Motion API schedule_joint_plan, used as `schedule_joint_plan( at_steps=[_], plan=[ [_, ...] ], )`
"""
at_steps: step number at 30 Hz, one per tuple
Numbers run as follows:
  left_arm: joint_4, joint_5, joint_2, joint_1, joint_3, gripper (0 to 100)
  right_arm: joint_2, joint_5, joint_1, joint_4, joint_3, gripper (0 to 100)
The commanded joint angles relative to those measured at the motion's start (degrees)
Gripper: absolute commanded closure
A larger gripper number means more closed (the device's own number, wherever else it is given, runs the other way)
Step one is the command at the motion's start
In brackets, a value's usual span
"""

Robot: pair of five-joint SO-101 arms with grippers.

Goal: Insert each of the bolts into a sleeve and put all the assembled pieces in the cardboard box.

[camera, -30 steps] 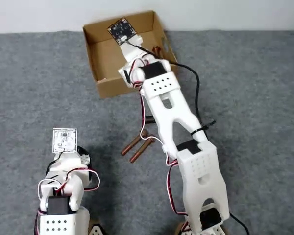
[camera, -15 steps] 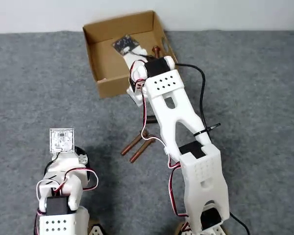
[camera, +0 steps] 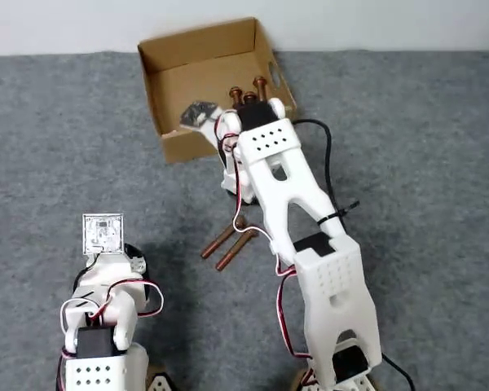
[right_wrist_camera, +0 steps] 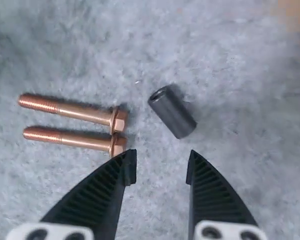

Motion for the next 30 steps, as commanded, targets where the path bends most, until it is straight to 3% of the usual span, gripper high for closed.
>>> schedule_joint_plan(
  at_steps=[1,14,19,23,27,30],
  plan=[
    [-1.2,-0.5,0.0,-0.3,-0.3,100,1.5,2.3,0.0,-2.2,-2.5,83.7],
    [-1.2,-0.5,0.0,-0.3,-0.3,100,10.8,7.4,1.5,-14.5,-2.5,83.9],
    [-1.2,-0.5,0.0,-0.4,-0.3,100,12.9,7.4,1.8,-14.4,-2.5,85.7],
    [-1.2,-0.5,0.0,-0.4,-0.3,100,13.3,7.0,1.6,-14.1,-2.5,99.8],
    [-1.2,-0.5,0.0,-0.4,-0.3,100,13.1,6.8,1.5,-10.3,-4.3,99.1],
    [-1.2,-0.5,0.0,-0.4,-0.3,100,13.1,2.2,1.7,-4.0,-10.2,99.1]
  ],
)
